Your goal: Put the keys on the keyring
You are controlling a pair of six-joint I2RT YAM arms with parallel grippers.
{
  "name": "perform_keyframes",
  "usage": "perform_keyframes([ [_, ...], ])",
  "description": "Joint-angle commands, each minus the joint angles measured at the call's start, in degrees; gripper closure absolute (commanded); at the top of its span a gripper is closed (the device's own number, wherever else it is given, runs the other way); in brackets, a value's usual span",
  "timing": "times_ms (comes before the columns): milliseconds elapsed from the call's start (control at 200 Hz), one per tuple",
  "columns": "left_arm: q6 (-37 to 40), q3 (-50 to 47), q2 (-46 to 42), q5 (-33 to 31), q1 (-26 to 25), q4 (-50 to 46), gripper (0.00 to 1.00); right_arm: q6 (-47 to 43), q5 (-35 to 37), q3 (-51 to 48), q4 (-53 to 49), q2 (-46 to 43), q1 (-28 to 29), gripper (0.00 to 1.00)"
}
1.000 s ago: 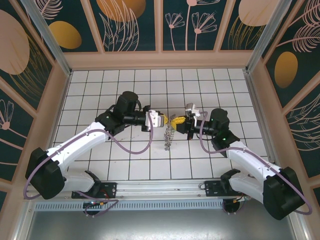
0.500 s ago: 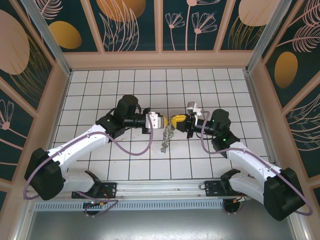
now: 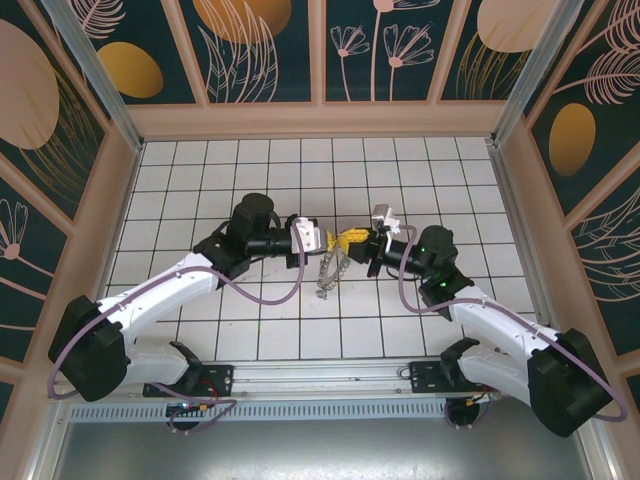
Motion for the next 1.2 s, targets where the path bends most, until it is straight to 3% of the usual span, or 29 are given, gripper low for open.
perform_keyframes([
  [0, -4.8, 0.1, -1.1, 5.6, -1.2, 4.9, 0.99, 1.3, 2.8, -0.3, 6.5, 0.5, 0.9, 1.0],
  [190, -7.5, -0.1, -2.1, 6.7, -1.2, 5.7, 0.88, -0.1, 2.9, -1.0, 5.5, 0.3, 0.9, 1.0],
  [385, -9.4, -0.4, -2.8, 6.9, -1.2, 5.6, 0.83, -3.5, 2.9, -1.5, 2.4, -0.8, 0.9, 1.0],
  [1196, -19.2, -0.9, -3.1, 7.7, -1.2, 13.0, 0.8, -7.6, 2.1, -4.0, 1.9, -1.6, 1.7, 1.0],
])
